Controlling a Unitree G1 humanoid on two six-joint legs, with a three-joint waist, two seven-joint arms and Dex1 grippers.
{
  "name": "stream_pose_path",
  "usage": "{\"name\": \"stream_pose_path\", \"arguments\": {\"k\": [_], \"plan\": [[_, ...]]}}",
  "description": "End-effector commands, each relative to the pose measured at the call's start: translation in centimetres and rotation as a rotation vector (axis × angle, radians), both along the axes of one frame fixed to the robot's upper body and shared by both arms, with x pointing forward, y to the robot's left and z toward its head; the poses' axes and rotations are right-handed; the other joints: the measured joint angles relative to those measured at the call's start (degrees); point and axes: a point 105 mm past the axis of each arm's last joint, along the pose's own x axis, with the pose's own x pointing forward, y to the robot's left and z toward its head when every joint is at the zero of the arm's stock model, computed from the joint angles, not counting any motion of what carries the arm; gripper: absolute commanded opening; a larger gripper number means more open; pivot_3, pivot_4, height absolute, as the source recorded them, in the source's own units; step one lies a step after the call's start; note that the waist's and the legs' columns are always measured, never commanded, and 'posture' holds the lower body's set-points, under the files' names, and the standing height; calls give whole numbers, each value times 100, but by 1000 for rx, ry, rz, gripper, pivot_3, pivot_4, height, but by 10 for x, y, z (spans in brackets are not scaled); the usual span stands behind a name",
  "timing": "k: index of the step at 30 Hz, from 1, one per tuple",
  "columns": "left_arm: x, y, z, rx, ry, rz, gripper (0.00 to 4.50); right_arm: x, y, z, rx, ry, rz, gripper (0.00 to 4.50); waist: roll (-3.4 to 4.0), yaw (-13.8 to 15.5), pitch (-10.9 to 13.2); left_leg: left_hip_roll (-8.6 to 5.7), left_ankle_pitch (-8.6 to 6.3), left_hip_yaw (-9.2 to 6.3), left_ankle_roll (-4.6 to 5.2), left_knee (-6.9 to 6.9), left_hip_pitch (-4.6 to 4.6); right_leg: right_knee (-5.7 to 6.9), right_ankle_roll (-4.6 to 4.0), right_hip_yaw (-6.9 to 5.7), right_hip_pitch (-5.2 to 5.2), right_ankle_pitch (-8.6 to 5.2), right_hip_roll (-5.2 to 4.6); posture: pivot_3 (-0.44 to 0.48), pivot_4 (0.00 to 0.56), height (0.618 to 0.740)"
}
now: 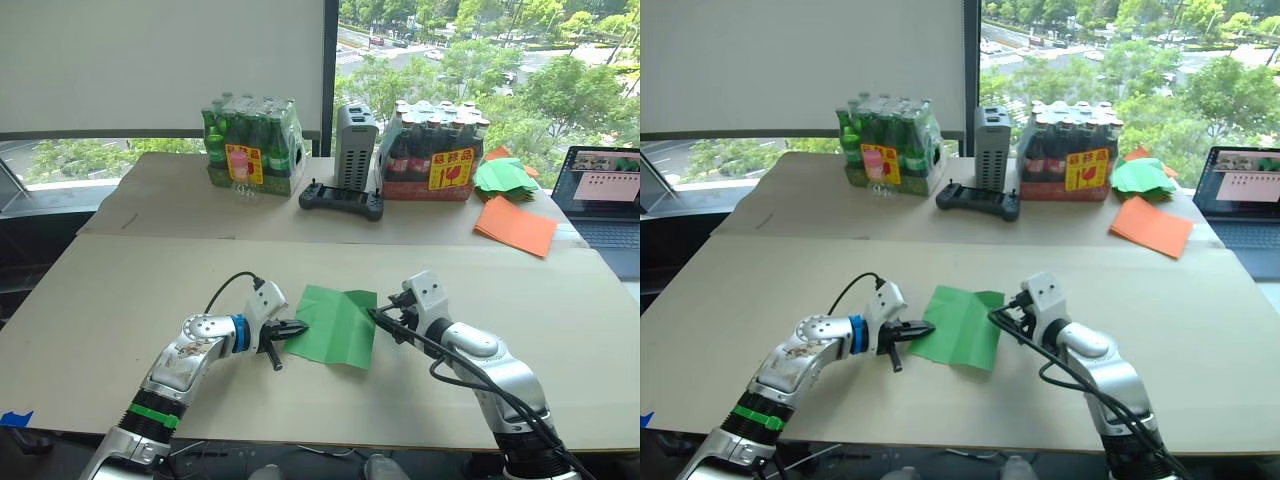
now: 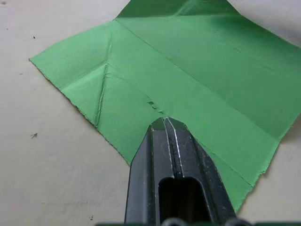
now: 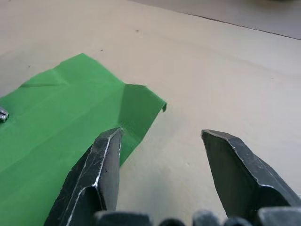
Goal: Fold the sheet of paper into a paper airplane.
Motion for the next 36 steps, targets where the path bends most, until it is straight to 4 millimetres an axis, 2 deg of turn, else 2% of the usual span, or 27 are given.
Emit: {"name": "stream_pose_path", "arguments": {"k": [1, 7, 8, 10, 12, 15, 18, 24, 27, 30, 36], "plan": [[2, -2, 13, -6, -45, -8, 0, 1, 2, 9, 61, 2, -21, 2946, 0, -5, 0, 0, 0, 0, 0, 0, 0, 0, 0, 0, 0, 0, 0, 0, 150, 740], [2, -1, 15, -6, -51, -2, 0, 1, 21, 9, 145, 23, 17, 2946, 0, -12, 0, 0, 0, 1, 0, 0, -3, 0, 0, 0, -3, 0, 0, 0, 150, 740], [2, -1, 16, -7, -51, -2, 0, 1, 22, 9, 148, 23, 19, 2397, 1, -11, 0, 0, 0, 0, 0, 0, -3, 0, 0, 0, -3, 0, 0, 0, 150, 740], [2, -1, 16, -7, -51, -2, 0, 3, 23, 9, 158, 21, 16, 1828, 1, -9, 0, 0, 0, 0, 0, 0, -3, 0, 0, 0, -3, 0, 0, 0, 150, 740], [1, 0, 16, -8, -51, -2, 0, 5, 24, 9, 165, 20, 15, 993, 1, -7, 0, -1, 0, 0, 0, 0, -3, -1, 0, 0, -3, 0, 0, 0, 150, 740], [0, 0, 17, -7, -52, -3, 0, 5, 26, 7, 150, 22, 28, 66, 1, -13, 0, 0, 0, 1, 0, -2, -5, -1, 0, 0, -5, 0, 0, 0, 150, 740], [0, 2, 19, -7, -53, 2, 0, 4, 30, 12, 133, -26, 68, 66, 1, -16, 1, 0, 0, 1, 0, -2, -6, -1, 0, 0, -6, 0, 0, 0, 150, 740], [-1, 8, 27, -17, -51, 18, 0, -18, 50, 28, -35, -234, 246, 66, 1, -24, 1, 0, 0, 1, 0, -2, -9, -2, 1, -1, -9, -1, 1, 0, 150, 740], [-2, 12, 29, -16, -45, 25, 0, -30, 61, 23, -199, -328, 336, 66, 1, -22, 1, -1, 0, 3, 0, 0, -10, -4, 1, -1, -8, -1, 0, 0, 150, 740], [-3, 15, 27, -10, -36, 30, 0, -33, 64, 14, -340, -387, 371, 66, 1, -24, 1, 0, 0, 3, 0, 0, -9, -4, 1, -1, -8, -1, 0, 0, 150, 740], [-6, 20, 17, 23, -5, 29, 0, -39, 74, -4, -515, -401, 455, 66, 0, -11, 2, -1, 0, 2, 0, 0, -10, -4, 1, -1, -8, -1, 0, 0, 150, 740]]}}
